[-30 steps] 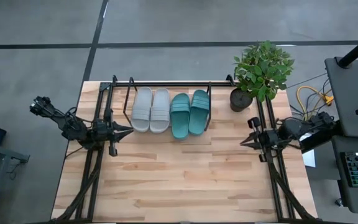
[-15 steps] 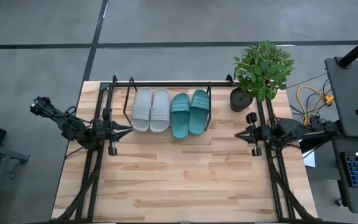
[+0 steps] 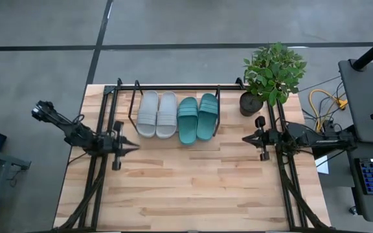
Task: Pick and place slides into the shelf
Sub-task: Return to Home Position
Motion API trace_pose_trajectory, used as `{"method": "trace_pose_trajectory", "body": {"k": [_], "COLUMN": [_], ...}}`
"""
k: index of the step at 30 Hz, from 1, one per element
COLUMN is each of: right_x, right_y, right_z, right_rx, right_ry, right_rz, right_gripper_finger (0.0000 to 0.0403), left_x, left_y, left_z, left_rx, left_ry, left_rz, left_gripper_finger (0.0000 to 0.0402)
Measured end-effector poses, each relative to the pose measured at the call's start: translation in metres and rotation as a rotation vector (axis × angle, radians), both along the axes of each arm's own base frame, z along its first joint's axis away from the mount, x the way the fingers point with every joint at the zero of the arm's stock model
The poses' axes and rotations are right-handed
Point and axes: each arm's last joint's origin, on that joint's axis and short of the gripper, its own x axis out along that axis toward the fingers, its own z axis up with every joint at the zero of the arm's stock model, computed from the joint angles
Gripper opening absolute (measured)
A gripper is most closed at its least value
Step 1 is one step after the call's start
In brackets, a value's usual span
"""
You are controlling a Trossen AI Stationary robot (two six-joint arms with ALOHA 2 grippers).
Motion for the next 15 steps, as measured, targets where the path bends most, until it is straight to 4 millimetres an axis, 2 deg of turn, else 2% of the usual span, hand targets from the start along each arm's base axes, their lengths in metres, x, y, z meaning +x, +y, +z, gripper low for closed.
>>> {"method": "trace_pose_trajectory", "body": {"k": [6, 15], "right_x": [0.0, 0.0], "right_y": [0.0, -0.001], "right_z": [0.0, 0.0], "right_rx": [-0.01, -0.004], "right_ry": [0.0, 0.001], "right_rz": [-0.014, -0.052], "right_gripper_finger": [0.0008, 0.0008], "left_x": [-0.011, -0.013], "left_y": [0.0, 0.016], "left_z": [-0.004, -0.014], "left_rx": [0.024, 0.033], "left_ry": [-0.23, -0.273], "left_rz": [-0.237, -0.072], "left_gripper_finger": [0.0019, 0.0019]}}
